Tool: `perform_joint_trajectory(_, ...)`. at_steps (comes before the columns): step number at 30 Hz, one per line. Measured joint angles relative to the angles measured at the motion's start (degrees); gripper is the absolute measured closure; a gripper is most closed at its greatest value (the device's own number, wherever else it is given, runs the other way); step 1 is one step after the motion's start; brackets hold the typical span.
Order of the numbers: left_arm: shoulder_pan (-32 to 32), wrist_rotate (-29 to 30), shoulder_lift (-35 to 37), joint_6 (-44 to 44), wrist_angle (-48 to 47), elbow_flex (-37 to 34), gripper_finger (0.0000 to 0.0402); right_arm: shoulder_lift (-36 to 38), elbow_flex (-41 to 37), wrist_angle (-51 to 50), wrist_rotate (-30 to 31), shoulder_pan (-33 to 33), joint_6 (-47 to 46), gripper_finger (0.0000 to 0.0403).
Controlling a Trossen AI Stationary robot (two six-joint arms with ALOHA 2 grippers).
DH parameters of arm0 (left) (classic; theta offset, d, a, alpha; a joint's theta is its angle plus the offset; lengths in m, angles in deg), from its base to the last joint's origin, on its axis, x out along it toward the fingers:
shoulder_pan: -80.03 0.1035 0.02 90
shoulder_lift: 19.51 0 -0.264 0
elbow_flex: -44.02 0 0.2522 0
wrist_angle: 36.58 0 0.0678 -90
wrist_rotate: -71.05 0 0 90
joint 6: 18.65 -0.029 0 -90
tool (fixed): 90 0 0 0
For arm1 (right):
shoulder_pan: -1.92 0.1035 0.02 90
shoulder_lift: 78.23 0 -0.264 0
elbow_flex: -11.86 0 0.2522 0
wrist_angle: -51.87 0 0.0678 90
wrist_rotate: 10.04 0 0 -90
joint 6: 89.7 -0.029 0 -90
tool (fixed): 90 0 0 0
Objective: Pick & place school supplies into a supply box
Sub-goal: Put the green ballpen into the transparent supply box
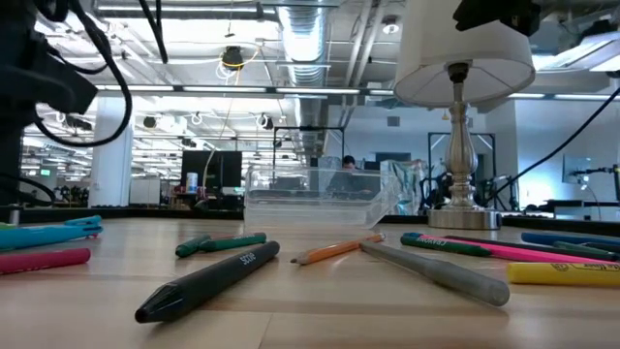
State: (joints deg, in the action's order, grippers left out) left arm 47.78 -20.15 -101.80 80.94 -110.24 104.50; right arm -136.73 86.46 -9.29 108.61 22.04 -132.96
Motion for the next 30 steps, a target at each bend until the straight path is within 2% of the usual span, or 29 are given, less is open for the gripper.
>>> perform_joint_trajectory(7,-0.74,-0.09,-4.12,-0.25,1.76,0.00,0.0269,0.00,0.00,-0.36,-0.04,0.00,0.37,0.0340)
perform_joint_trajectory(15,-2.79,1.04,-4.15,3.56,0.40,-0.32,0.0269,0.00,0.00,-1.52,-0.14,0.00,0.47,0.0340)
perform_joint_trajectory(22,-5.57,-0.82,-3.79,9.82,11.07,-6.63,0.0269,0.00,0.00,-1.49,-0.16,-0.01,1.28,0.0340)
perform_joint_trajectory(30,-7.23,3.08,-3.84,12.89,11.88,-7.10,0.0269,0.00,0.00,-1.44,-0.24,-0.15,1.27,0.0340)
